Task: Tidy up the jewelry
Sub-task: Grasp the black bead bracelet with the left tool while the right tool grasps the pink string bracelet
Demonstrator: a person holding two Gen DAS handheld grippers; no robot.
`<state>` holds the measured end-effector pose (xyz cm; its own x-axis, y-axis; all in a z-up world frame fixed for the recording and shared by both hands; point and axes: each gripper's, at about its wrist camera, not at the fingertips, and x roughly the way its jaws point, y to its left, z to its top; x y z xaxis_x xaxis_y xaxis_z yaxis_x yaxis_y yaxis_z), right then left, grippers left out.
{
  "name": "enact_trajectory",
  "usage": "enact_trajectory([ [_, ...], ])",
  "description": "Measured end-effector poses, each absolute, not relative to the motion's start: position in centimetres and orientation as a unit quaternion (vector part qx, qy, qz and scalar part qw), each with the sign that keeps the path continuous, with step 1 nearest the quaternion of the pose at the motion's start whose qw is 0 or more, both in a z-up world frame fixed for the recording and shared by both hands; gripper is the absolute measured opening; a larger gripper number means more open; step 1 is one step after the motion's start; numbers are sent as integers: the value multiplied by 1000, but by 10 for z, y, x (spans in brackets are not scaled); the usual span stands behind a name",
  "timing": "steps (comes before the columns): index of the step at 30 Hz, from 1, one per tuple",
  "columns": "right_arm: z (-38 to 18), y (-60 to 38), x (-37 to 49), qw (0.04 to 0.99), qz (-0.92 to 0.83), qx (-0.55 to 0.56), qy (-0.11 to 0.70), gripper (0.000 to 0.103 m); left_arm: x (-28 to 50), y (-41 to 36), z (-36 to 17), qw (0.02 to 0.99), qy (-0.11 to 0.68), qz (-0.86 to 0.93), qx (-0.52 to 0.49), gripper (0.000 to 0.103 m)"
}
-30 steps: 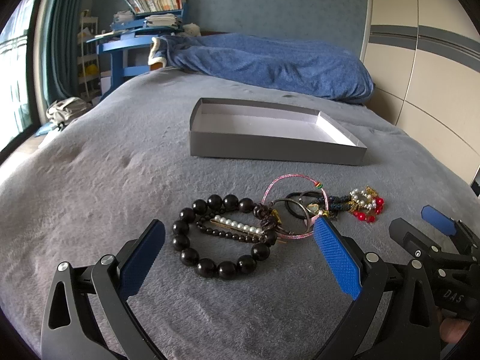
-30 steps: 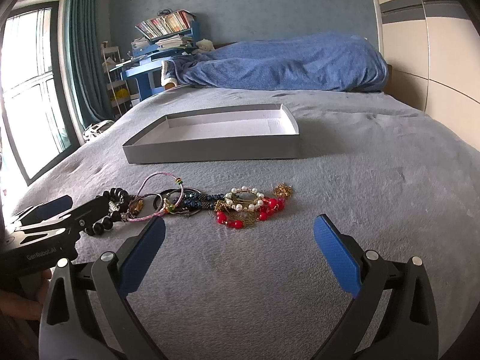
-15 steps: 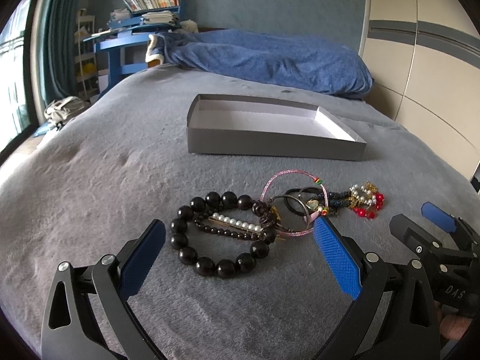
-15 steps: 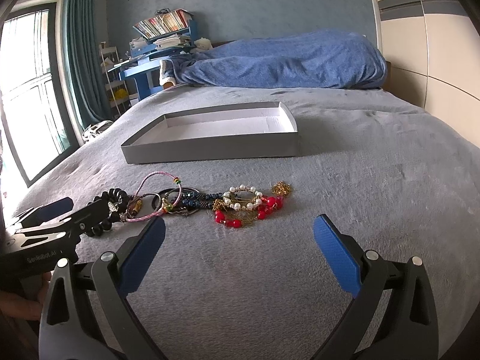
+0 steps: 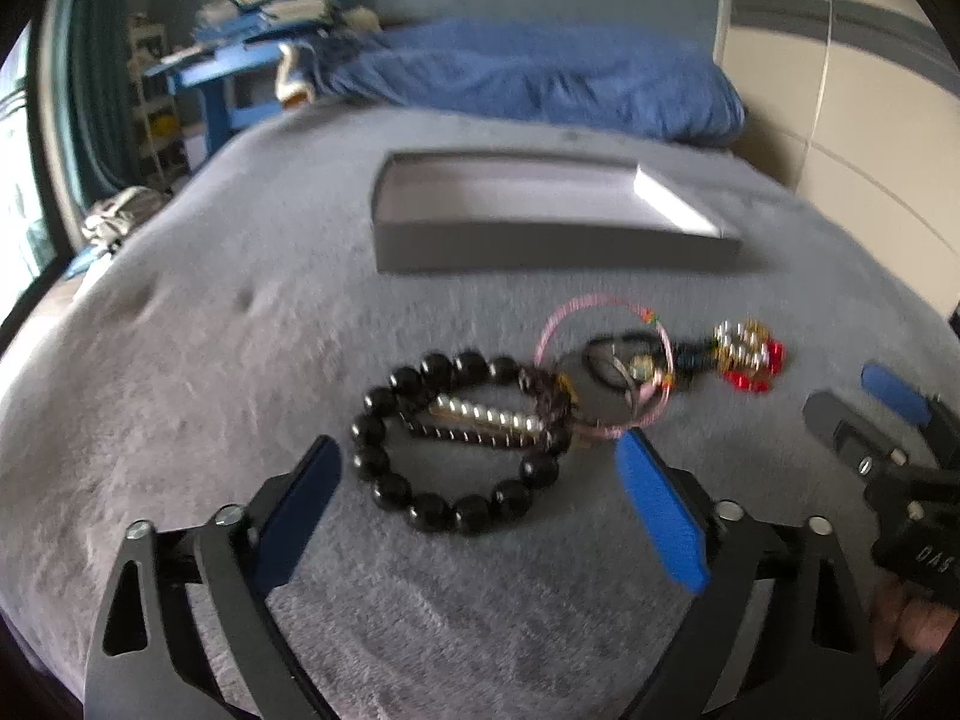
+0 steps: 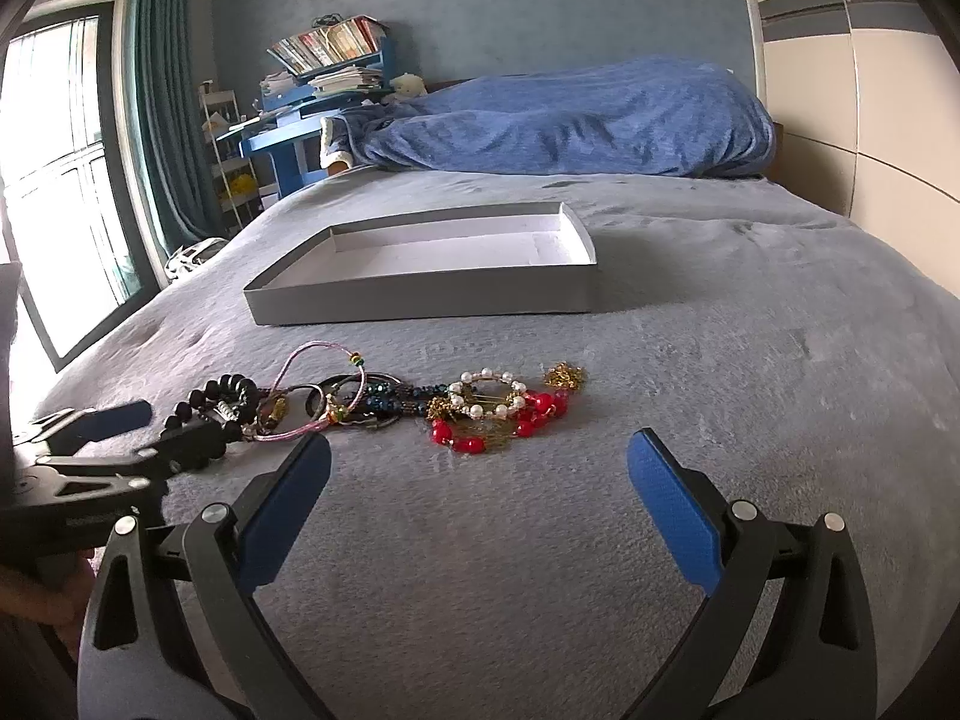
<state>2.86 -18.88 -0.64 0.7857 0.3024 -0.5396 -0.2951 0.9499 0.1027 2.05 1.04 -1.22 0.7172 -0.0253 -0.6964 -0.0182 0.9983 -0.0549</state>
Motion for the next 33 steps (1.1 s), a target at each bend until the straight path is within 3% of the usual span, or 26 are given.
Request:
enact_trajectory([
  [3,-7,-187,28,944,161,7,288,98,27,10,-17,918,396,-5,-20,83],
  [5,-6,-188,28,943,162,9,289,98,30,11,-18,916,401,-3,-20,74],
  [7,-6,-187,27,943,163,8,290,98,30,15,-20,915,402,-1,-21,60],
  [11,-5,-187,26,942,165,10,292,98,30,27,-18,914,405,-6,-39,46],
  [12,-4,-188,25,942,165,11,292,98,30,31,-18,913,406,-7,-44,40],
  [13,-4,-189,24,942,166,13,293,98,29,35,-18,912,407,-3,-47,26],
  [15,-4,-190,24,941,167,17,295,98,29,44,-17,910,411,-4,-61,17],
  [33,-2,-203,58,920,173,52,348,95,29,53,-5,919,382,-61,-75,15],
])
